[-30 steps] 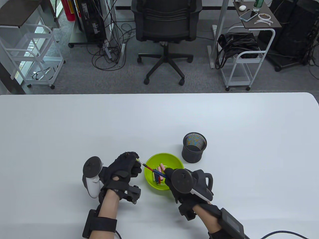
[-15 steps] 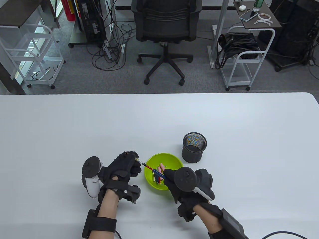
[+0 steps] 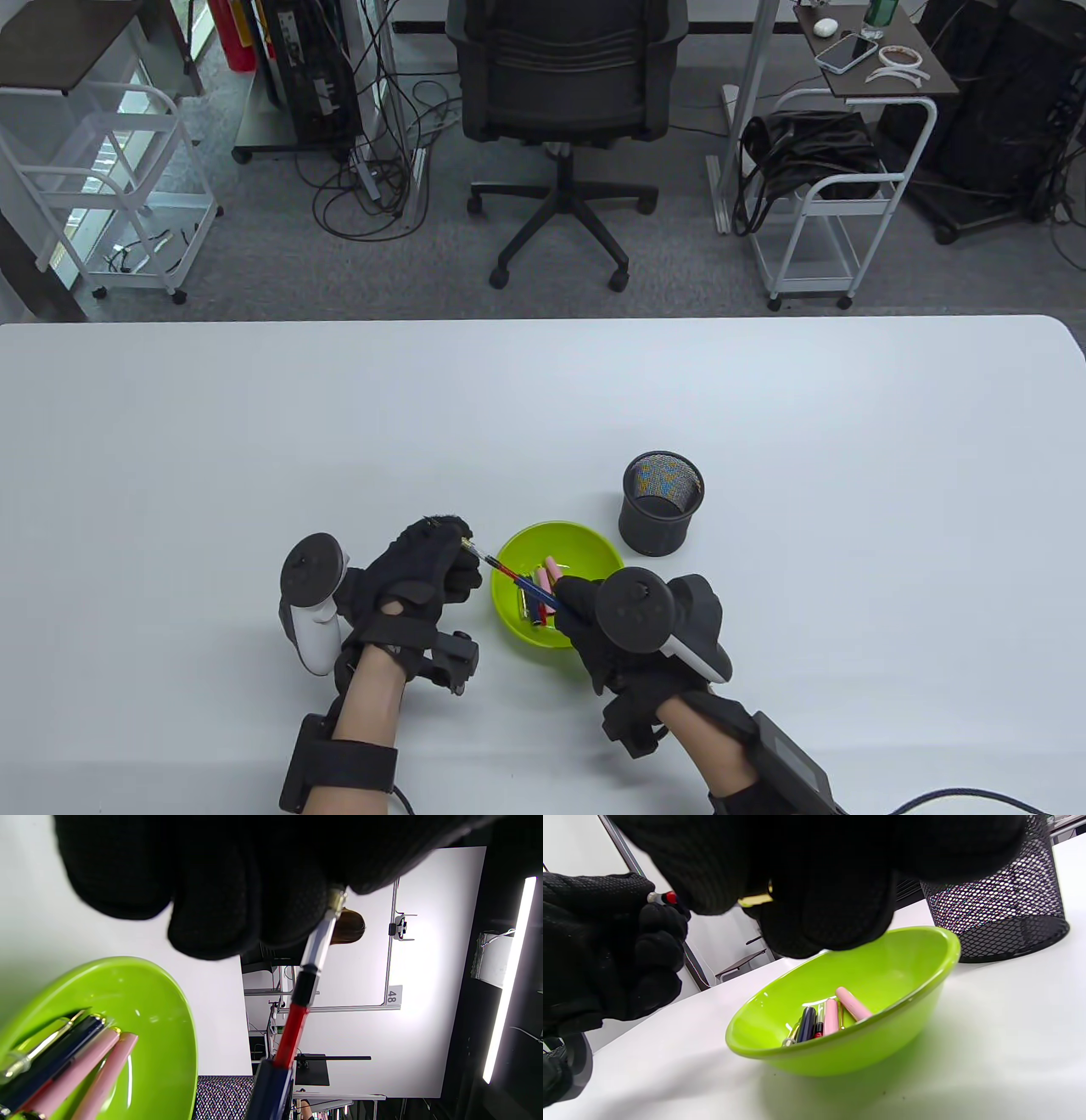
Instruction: Assemble fountain pens from components
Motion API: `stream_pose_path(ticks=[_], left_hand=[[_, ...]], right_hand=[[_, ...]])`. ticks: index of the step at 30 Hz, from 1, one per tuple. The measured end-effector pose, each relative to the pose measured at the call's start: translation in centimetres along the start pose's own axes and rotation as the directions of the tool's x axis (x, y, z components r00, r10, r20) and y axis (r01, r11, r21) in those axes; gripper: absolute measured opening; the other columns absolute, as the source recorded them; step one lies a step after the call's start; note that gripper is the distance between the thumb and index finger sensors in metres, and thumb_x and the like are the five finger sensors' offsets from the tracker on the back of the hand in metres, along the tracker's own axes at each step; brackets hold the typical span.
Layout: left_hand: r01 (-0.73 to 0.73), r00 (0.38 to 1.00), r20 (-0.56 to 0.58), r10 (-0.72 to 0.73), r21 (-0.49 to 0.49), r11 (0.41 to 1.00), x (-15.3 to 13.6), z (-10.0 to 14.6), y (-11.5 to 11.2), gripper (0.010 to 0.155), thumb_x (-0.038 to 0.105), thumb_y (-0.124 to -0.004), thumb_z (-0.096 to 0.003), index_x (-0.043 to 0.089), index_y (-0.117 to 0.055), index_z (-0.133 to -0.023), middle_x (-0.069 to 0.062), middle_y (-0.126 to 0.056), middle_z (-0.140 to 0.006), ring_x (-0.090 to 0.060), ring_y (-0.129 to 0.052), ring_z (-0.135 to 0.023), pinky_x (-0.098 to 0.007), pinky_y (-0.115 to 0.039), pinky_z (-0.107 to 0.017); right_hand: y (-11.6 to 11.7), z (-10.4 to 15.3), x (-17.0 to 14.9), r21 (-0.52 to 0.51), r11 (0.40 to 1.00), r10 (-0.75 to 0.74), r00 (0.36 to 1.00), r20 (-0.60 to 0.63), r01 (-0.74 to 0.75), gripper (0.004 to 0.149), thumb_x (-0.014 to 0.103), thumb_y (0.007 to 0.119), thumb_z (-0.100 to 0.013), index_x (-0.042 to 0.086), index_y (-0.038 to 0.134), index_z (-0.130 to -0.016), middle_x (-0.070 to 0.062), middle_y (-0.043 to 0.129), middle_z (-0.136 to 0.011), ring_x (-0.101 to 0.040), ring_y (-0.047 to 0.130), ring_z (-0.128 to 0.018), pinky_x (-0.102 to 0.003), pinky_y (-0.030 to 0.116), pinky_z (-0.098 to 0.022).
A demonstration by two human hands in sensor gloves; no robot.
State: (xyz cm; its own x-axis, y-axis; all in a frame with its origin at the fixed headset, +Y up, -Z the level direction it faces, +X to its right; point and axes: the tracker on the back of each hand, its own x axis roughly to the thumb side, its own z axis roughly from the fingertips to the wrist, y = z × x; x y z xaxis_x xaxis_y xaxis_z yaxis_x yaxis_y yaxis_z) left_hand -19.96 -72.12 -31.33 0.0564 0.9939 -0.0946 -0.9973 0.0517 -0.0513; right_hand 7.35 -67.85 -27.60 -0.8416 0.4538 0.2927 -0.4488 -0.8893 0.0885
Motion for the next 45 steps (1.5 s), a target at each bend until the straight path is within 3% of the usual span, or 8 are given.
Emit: stream_pose_path(ticks=[10, 16, 24, 32, 38, 41, 45], left_hand=[[-0.023, 1.0, -0.004, 0.023, -0.094, 0.995, -0.3, -0.1, -2.0, 0.044, 0.045, -0.071, -0.0562, 0.017, -0.074, -0.09, -0.005, -0.091, -0.076, -0.023, -0.097, -0.059, -0.05, -0.081, -0.049], [-0.005, 1.0, 0.013, 0.007, -0.143, 0.99, -0.3, -0.1, -3.4, 0.044, 0.046, -0.071, -0.0561, 0.018, -0.074, -0.09, -0.004, -0.091, -0.075, -0.022, -0.097, -0.059, -0.05, -0.081, -0.05], [-0.146, 0.989, -0.037, 0.141, -0.191, 0.971, -1.4, -0.3, -4.0, 0.043, 0.047, -0.072, -0.0563, 0.019, -0.074, -0.089, -0.003, -0.091, -0.074, -0.021, -0.097, -0.06, -0.049, -0.081, -0.05], [-0.205, 0.979, -0.052, 0.199, -0.244, 0.948, -1.9, -0.4, -4.8, 0.042, 0.05, -0.076, -0.0556, 0.021, -0.076, -0.086, -0.001, -0.092, -0.073, -0.021, -0.097, -0.059, -0.049, -0.082, -0.05], [-0.255, 0.966, -0.039, 0.256, -0.307, 0.917, -2.0, -0.5, -5.2, 0.042, 0.051, -0.078, -0.0551, 0.023, -0.077, -0.086, 0.0, -0.092, -0.073, -0.021, -0.097, -0.06, -0.049, -0.081, -0.051], [-0.24, 0.97, -0.033, 0.24, -0.291, 0.926, -2.0, -0.5, -5.2, 0.041, 0.05, -0.077, -0.0553, 0.024, -0.076, -0.086, 0.0, -0.091, -0.074, -0.021, -0.096, -0.061, -0.049, -0.081, -0.052], [-0.238, 0.971, -0.04, 0.236, -0.262, 0.935, -2.0, -0.5, -5.0, 0.041, 0.048, -0.076, -0.0552, 0.023, -0.076, -0.087, -0.001, -0.091, -0.074, -0.021, -0.096, -0.061, -0.049, -0.081, -0.053]], right_hand=[[-0.6, 0.3, -0.2, -0.11, 0.986, -0.12, 0.993, 0.017, 0.121, 0.05, 0.036, 0.082, -0.042, 0.013, 0.084, -0.086, -0.008, 0.099, -0.067, -0.022, 0.1, -0.036, -0.044, 0.087, -0.024], [-1.0, 0.4, -0.2, -0.169, 0.969, -0.181, 0.983, 0.029, 0.183, 0.052, 0.036, 0.088, -0.039, 0.014, 0.084, -0.086, -0.008, 0.099, -0.066, -0.02, 0.099, -0.033, -0.044, 0.088, -0.024], [-1.7, 0.5, -0.8, -0.218, 0.943, -0.254, 0.967, 0.016, 0.251, 0.051, 0.036, 0.087, -0.039, 0.014, 0.083, -0.086, -0.007, 0.098, -0.065, -0.019, 0.099, -0.031, -0.043, 0.088, -0.024], [-2.1, 0.2, -2.4, -0.236, 0.871, -0.452, 0.891, -0.037, 0.432, 0.051, 0.038, 0.073, -0.046, 0.009, 0.08, -0.087, -0.002, 0.105, -0.041, -0.016, 0.099, -0.011, -0.042, 0.089, -0.013], [-2.7, 0.4, -3.6, -0.29, 0.793, -0.569, 0.822, -0.033, 0.537, 0.051, 0.043, 0.076, -0.044, 0.015, 0.084, -0.086, 0.003, 0.106, -0.024, -0.014, 0.096, 0.002, -0.042, 0.09, -0.007], [-2.7, 0.3, -3.8, -0.269, 0.788, -0.584, 0.811, -0.038, 0.554, 0.049, 0.044, 0.077, -0.043, 0.015, 0.087, -0.082, 0.003, 0.106, -0.025, -0.014, 0.097, 0.001, -0.041, 0.09, -0.007], [-2.3, -0.1, -3.6, -0.169, 0.78, -0.612, 0.79, -0.012, 0.602, 0.048, 0.047, 0.08, -0.042, 0.017, 0.091, -0.078, 0.0, 0.106, -0.036, -0.014, 0.097, -0.007, -0.041, 0.09, -0.012]])
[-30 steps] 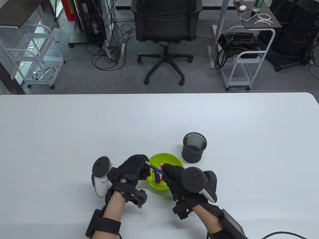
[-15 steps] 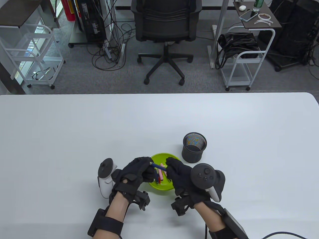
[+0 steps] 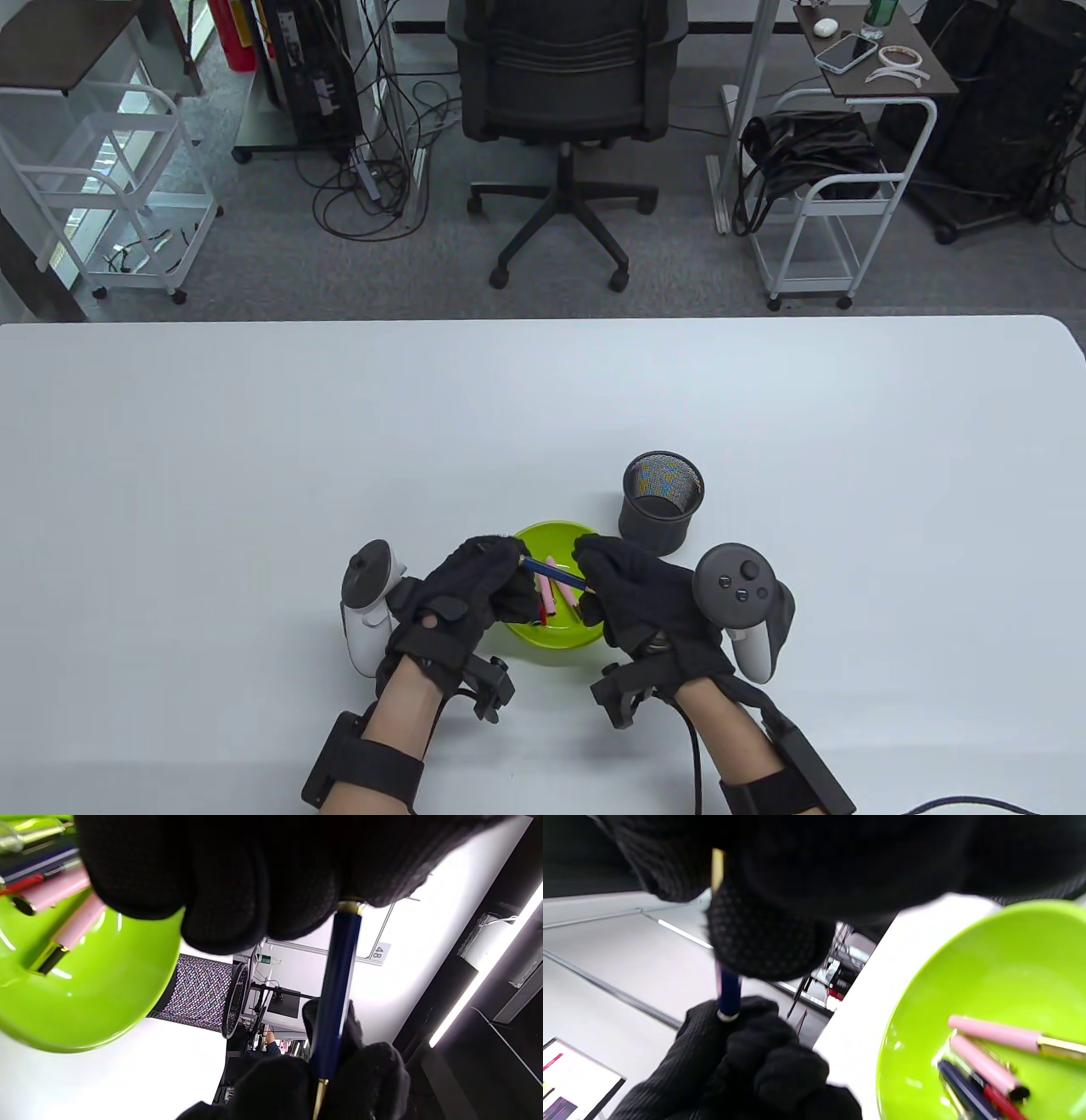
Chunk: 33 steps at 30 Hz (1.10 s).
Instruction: Assemble fountain pens from components
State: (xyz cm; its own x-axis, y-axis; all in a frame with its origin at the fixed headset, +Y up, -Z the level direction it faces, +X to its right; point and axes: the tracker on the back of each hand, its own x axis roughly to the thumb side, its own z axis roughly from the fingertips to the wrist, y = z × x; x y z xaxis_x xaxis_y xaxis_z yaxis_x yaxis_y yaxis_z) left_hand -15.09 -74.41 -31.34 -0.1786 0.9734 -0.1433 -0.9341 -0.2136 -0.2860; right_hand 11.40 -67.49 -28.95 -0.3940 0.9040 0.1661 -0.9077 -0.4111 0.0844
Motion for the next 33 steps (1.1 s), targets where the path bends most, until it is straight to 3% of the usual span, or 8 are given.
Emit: stream_pose_path(ticks=[3, 6, 16, 18, 23, 26, 30, 33], left_hand=[[-0.006, 1.0, -0.001, 0.006, 0.019, 1.0, 0.0, 0.1, 0.2, 0.041, 0.048, -0.075, -0.0553, 0.023, -0.075, -0.087, 0.0, -0.09, -0.075, -0.021, -0.095, -0.062, -0.049, -0.08, -0.053], [-0.005, 1.0, 0.001, 0.005, 0.021, 1.0, 0.0, 0.1, 0.3, 0.041, 0.049, -0.076, -0.0555, 0.023, -0.076, -0.087, -0.001, -0.091, -0.074, -0.021, -0.096, -0.061, -0.049, -0.08, -0.052], [0.052, 0.998, 0.037, -0.05, -0.051, 0.997, 0.5, -0.1, -0.6, 0.038, 0.052, -0.08, -0.0551, 0.027, -0.08, -0.083, 0.0, -0.093, -0.073, -0.023, -0.097, -0.061, -0.05, -0.081, -0.051], [0.041, 0.998, 0.044, -0.04, -0.036, 0.998, 0.7, 0.0, -0.5, 0.038, 0.051, -0.081, -0.0546, 0.026, -0.081, -0.083, -0.001, -0.093, -0.073, -0.023, -0.097, -0.06, -0.051, -0.08, -0.052], [0.04, 0.998, 0.042, -0.039, -0.015, 0.999, 0.8, 0.1, -0.2, 0.038, 0.05, -0.08, -0.0548, 0.025, -0.08, -0.083, -0.001, -0.092, -0.073, -0.023, -0.096, -0.061, -0.05, -0.08, -0.052], [0.046, 0.998, 0.038, -0.045, -0.024, 0.999, 0.7, 0.1, -0.3, 0.038, 0.05, -0.08, -0.0547, 0.025, -0.08, -0.083, -0.002, -0.093, -0.072, -0.023, -0.096, -0.06, -0.05, -0.08, -0.051], [0.044, 0.998, 0.037, -0.042, -0.045, 0.998, 0.6, 0.0, -0.7, 0.038, 0.05, -0.079, -0.0548, 0.025, -0.08, -0.083, -0.002, -0.093, -0.073, -0.023, -0.096, -0.06, -0.05, -0.08, -0.051], [0.055, 0.998, 0.045, -0.054, -0.026, 0.998, 0.8, 0.1, -0.5, 0.038, 0.05, -0.079, -0.0551, 0.025, -0.08, -0.084, -0.001, -0.092, -0.073, -0.023, -0.096, -0.061, -0.05, -0.08, -0.052]], right_hand=[[0.4, -0.2, 0.2, 0.101, 0.995, 0.01, 0.999, 0.033, -0.014, 0.055, 0.048, 0.087, -0.039, 0.019, 0.086, -0.085, -0.002, 0.102, -0.05, -0.015, 0.097, -0.017, -0.042, 0.089, -0.02], [0.6, -0.2, 0.5, 0.123, 0.99, 0.063, 0.997, 0.042, -0.067, 0.054, 0.038, 0.092, -0.039, 0.018, 0.082, -0.089, -0.003, 0.099, -0.059, -0.016, 0.097, -0.02, -0.043, 0.089, -0.022], [-0.3, 0.1, 0.0, -0.014, 0.996, 0.083, 0.996, -0.04, -0.083, 0.049, 0.051, 0.075, -0.044, 0.013, 0.095, -0.066, -0.001, 0.103, -0.036, -0.016, 0.097, -0.007, -0.043, 0.089, -0.013], [-0.3, 0.0, 0.0, 0.01, 0.996, 0.084, 0.996, -0.031, -0.083, 0.049, 0.052, 0.077, -0.043, 0.014, 0.094, -0.068, -0.002, 0.102, -0.039, -0.016, 0.097, -0.009, -0.043, 0.089, -0.014], [0.4, 0.0, 0.4, 0.133, 0.986, 0.103, 0.995, 0.001, -0.102, 0.061, 0.047, 0.087, -0.041, 0.014, 0.076, -0.091, -0.002, 0.095, -0.059, -0.015, 0.096, -0.018, -0.042, 0.089, -0.02], [0.5, 0.0, 0.7, 0.107, 0.983, 0.147, 0.989, 0.019, -0.148, 0.052, 0.041, 0.09, -0.04, 0.019, 0.082, -0.087, -0.002, 0.097, -0.057, -0.016, 0.096, -0.018, -0.043, 0.089, -0.021], [0.3, 0.1, 0.3, 0.092, 0.988, 0.125, 0.992, -0.012, -0.124, 0.05, 0.053, 0.077, -0.044, 0.015, 0.096, -0.071, -0.004, 0.102, -0.043, -0.018, 0.097, -0.011, -0.044, 0.089, -0.016], [0.2, 0.0, 0.0, 0.088, 0.991, 0.105, 0.994, -0.03, -0.102, 0.055, 0.055, 0.076, -0.043, 0.013, 0.092, -0.076, -0.004, 0.102, -0.043, -0.018, 0.097, -0.011, -0.044, 0.088, -0.016]])
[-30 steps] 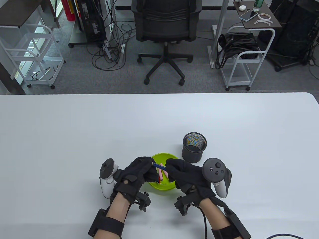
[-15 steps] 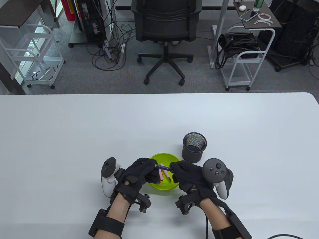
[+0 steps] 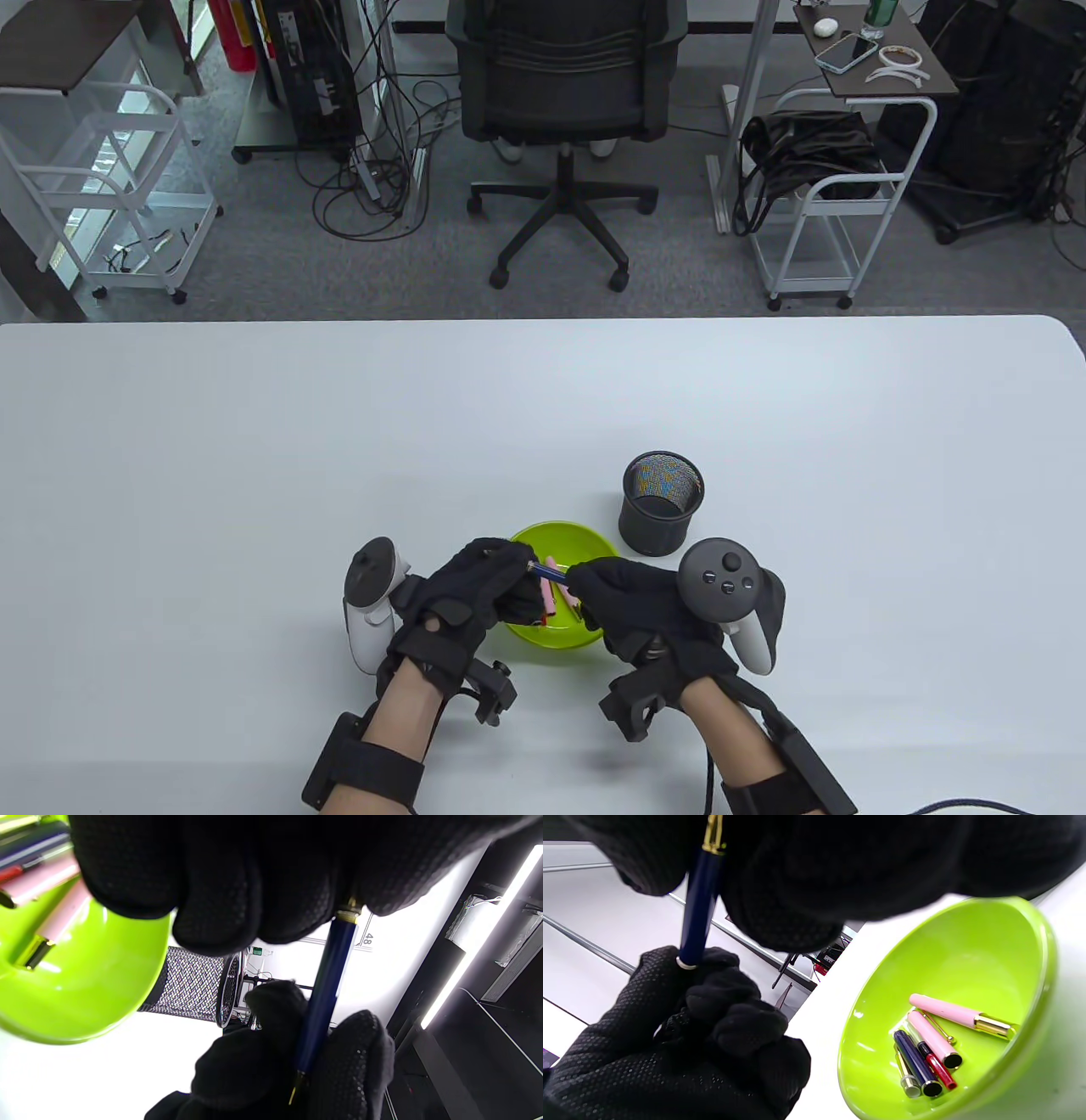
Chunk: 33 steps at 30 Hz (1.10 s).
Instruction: Assemble fountain pens from components
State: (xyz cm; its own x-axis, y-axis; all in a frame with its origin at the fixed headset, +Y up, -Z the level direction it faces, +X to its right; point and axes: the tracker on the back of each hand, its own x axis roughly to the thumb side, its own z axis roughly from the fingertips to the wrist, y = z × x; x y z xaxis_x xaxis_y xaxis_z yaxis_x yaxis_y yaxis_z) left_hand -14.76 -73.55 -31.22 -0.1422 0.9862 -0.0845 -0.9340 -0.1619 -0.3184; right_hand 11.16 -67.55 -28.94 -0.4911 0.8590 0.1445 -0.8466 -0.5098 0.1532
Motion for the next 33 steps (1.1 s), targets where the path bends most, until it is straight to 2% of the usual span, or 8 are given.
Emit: stream_pose_path(ticks=[5, 8, 14, 18, 22, 26, 30, 33], left_hand=[[-0.028, 1.0, 0.003, 0.028, 0.018, 0.999, -0.02, 0.06, 0.35, 0.038, 0.05, -0.079, -0.0551, 0.025, -0.079, -0.084, -0.002, -0.092, -0.073, -0.023, -0.096, -0.061, -0.05, -0.08, -0.052], [-0.016, 1.0, -0.003, 0.017, 0.01, 1.0, -0.09, 0.03, 0.24, 0.038, 0.05, -0.079, -0.0551, 0.025, -0.079, -0.084, -0.002, -0.092, -0.073, -0.023, -0.096, -0.061, -0.05, -0.08, -0.052], [-0.016, 1.0, -0.001, 0.016, -0.001, 1.0, -0.11, -0.03, 0.06, 0.038, 0.05, -0.079, -0.0549, 0.025, -0.08, -0.083, -0.001, -0.092, -0.073, -0.023, -0.096, -0.06, -0.05, -0.08, -0.052], [-0.018, 1.0, 0.002, 0.018, 0.013, 1.0, -0.05, 0.03, 0.25, 0.038, 0.05, -0.079, -0.0551, 0.025, -0.079, -0.084, -0.001, -0.092, -0.073, -0.023, -0.096, -0.061, -0.05, -0.08, -0.052], [-0.01, 1.0, -0.006, 0.01, 0.008, 1.0, -0.18, -0.02, 0.19, 0.038, 0.05, -0.079, -0.055, 0.025, -0.079, -0.084, -0.002, -0.092, -0.073, -0.023, -0.096, -0.061, -0.05, -0.08, -0.052], [-0.013, 1.0, -0.003, 0.013, -0.003, 1.0, -0.17, -0.05, 0.04, 0.038, 0.05, -0.079, -0.055, 0.025, -0.079, -0.084, -0.002, -0.092, -0.073, -0.023, -0.096, -0.061, -0.05, -0.08, -0.052], [-0.009, 1.0, 0.002, 0.009, 0.015, 1.0, -0.14, -0.01, 0.3, 0.038, 0.05, -0.079, -0.055, 0.025, -0.079, -0.084, -0.001, -0.092, -0.073, -0.023, -0.096, -0.061, -0.05, -0.08, -0.052], [-0.017, 1.0, 0.002, 0.017, 0.015, 1.0, -0.14, 0.01, 0.31, 0.038, 0.05, -0.079, -0.055, 0.025, -0.079, -0.084, -0.002, -0.092, -0.073, -0.023, -0.096, -0.061, -0.05, -0.08, -0.052]], right_hand=[[0.03, 0.06, 0.41, 0.019, 0.999, 0.042, 0.999, 0.024, -0.043, 0.064, 0.05, 0.088, -0.039, 0.017, 0.076, -0.092, -0.002, 0.096, -0.058, -0.015, 0.095, -0.017, -0.043, 0.088, -0.02], [0.05, 0.1, 0.59, 0.005, 0.999, 0.052, 0.998, 0.032, -0.052, 0.054, 0.044, 0.089, -0.04, 0.02, 0.081, -0.088, -0.002, 0.095, -0.061, -0.015, 0.095, -0.018, -0.043, 0.088, -0.021], [0.03, 0.07, 0.06, -0.004, 1.0, 0.012, 1.0, 0.007, -0.012, 0.052, 0.054, 0.075, -0.044, 0.015, 0.095, -0.072, -0.006, 0.1, -0.05, -0.018, 0.096, -0.013, -0.045, 0.088, -0.018], [-0.11, 0.02, 0.17, 0.005, 1.0, 0.022, 1.0, 0.016, -0.022, 0.063, 0.053, 0.085, -0.04, 0.015, 0.08, -0.089, -0.003, 0.096, -0.059, -0.016, 0.096, -0.017, -0.043, 0.088, -0.02], [-0.1, 0.11, 0.49, -0.011, 0.999, 0.032, 0.999, 0.031, -0.032, 0.053, 0.046, 0.089, -0.04, 0.017, 0.084, -0.084, -0.003, 0.097, -0.057, -0.015, 0.096, -0.017, -0.043, 0.089, -0.021], [-0.09, 0.08, 0.11, -0.012, 1.0, 0.025, 1.0, 0.005, -0.025, 0.05, 0.054, 0.075, -0.044, 0.015, 0.094, -0.071, -0.004, 0.1, -0.045, -0.018, 0.097, -0.013, -0.045, 0.089, -0.018], [-0.23, -0.04, 0.13, 0.018, 1.0, 0.017, 1.0, 0.011, -0.017, 0.064, 0.056, 0.084, -0.039, 0.015, 0.081, -0.087, -0.003, 0.096, -0.056, -0.016, 0.096, -0.018, -0.044, 0.088, -0.021], [-0.15, -0.03, 0.35, 0.02, 0.999, 0.028, 0.999, 0.029, -0.029, 0.058, 0.047, 0.089, -0.039, 0.017, 0.08, -0.088, -0.002, 0.095, -0.058, -0.016, 0.096, -0.019, -0.043, 0.089, -0.022]])
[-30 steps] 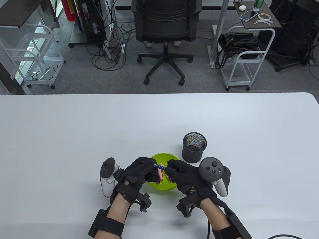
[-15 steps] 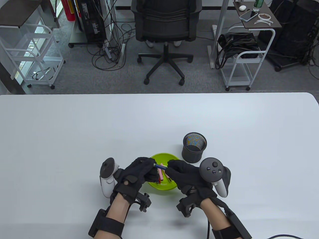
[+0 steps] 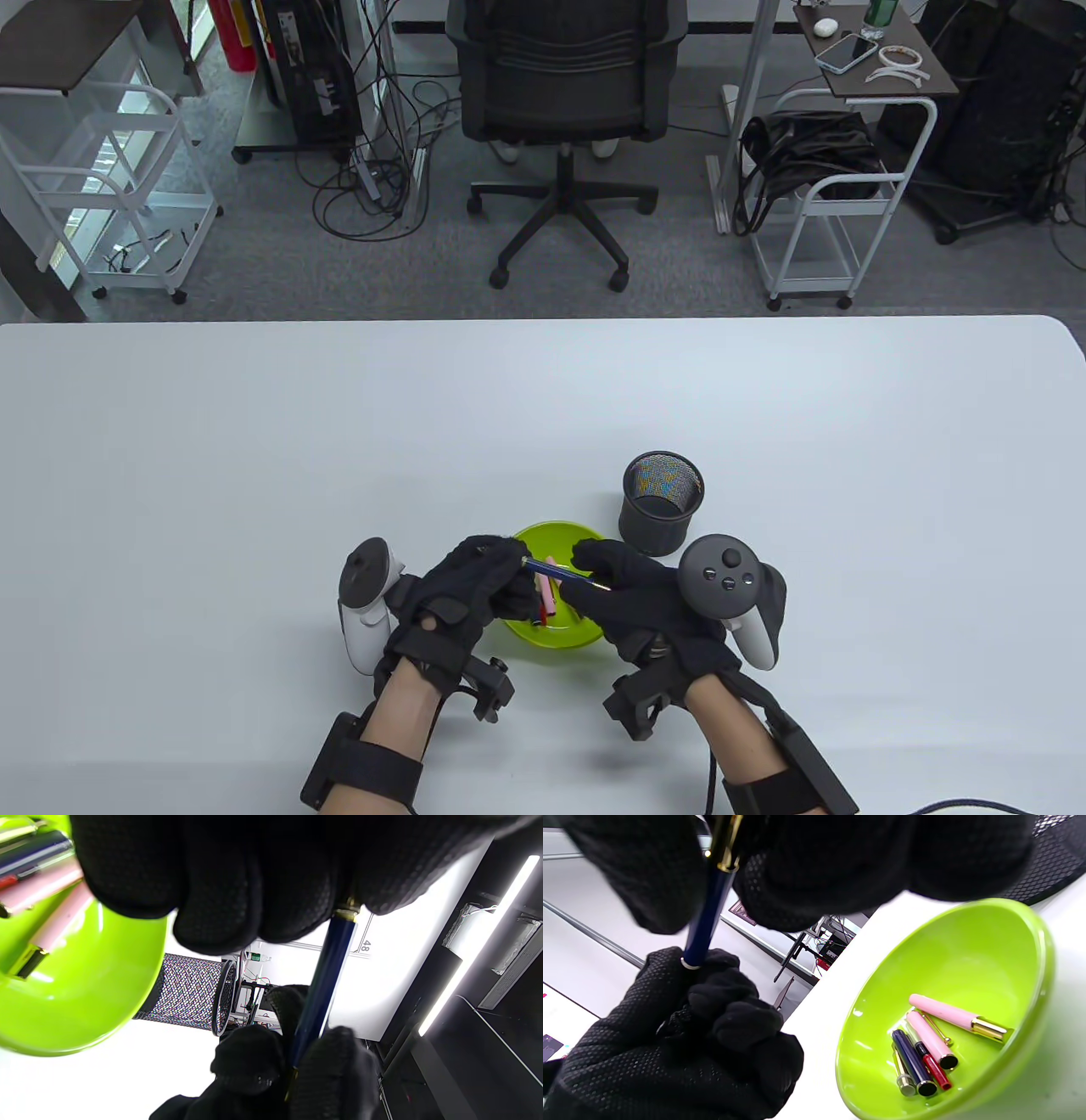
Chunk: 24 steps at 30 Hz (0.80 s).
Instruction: Assemble fountain pens from components
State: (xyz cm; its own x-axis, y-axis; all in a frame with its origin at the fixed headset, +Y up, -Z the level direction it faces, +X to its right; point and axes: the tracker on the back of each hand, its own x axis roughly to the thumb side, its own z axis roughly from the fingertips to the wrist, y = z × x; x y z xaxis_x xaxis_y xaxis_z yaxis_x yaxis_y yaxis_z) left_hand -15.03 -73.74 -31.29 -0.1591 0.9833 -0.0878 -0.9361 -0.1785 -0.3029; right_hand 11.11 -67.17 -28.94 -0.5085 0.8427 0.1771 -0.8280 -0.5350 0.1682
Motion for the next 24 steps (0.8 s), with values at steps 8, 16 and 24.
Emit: stream_pose_path(ticks=[8, 16, 24], left_hand=[[0.009, 1.0, 0.002, -0.009, -0.005, 1.0, 0.11, 0.04, -0.09, 0.038, 0.05, -0.079, -0.055, 0.024, -0.079, -0.084, -0.002, -0.092, -0.073, -0.023, -0.096, -0.061, -0.05, -0.08, -0.052], [0.012, 1.0, 0.003, -0.012, -0.002, 1.0, 0.16, 0.05, -0.09, 0.038, 0.049, -0.079, -0.055, 0.024, -0.079, -0.084, -0.002, -0.092, -0.073, -0.023, -0.096, -0.061, -0.05, -0.08, -0.052], [0.015, 1.0, 0.007, -0.015, 0.001, 1.0, 0.16, 0.01, -0.01, 0.038, 0.05, -0.079, -0.0549, 0.024, -0.079, -0.084, -0.002, -0.092, -0.073, -0.023, -0.096, -0.061, -0.05, -0.08, -0.052]], right_hand=[[0.15, 0.05, -0.43, -0.012, 1.0, -0.02, 0.999, -0.027, 0.02, 0.057, 0.056, 0.077, -0.042, 0.014, 0.088, -0.078, -0.004, 0.099, -0.049, -0.018, 0.097, -0.015, -0.044, 0.088, -0.019], [0.13, 0.17, 0.09, -0.015, 0.999, 0.029, 1.0, -0.006, -0.029, 0.051, 0.048, 0.08, -0.043, 0.016, 0.087, -0.08, -0.003, 0.099, -0.053, -0.017, 0.097, -0.016, -0.044, 0.089, -0.02], [0.0, 0.19, 0.32, -0.028, 0.999, 0.019, 0.999, 0.026, -0.019, 0.055, 0.045, 0.09, -0.039, 0.019, 0.082, -0.087, -0.003, 0.095, -0.062, -0.016, 0.096, -0.019, -0.044, 0.088, -0.022]])
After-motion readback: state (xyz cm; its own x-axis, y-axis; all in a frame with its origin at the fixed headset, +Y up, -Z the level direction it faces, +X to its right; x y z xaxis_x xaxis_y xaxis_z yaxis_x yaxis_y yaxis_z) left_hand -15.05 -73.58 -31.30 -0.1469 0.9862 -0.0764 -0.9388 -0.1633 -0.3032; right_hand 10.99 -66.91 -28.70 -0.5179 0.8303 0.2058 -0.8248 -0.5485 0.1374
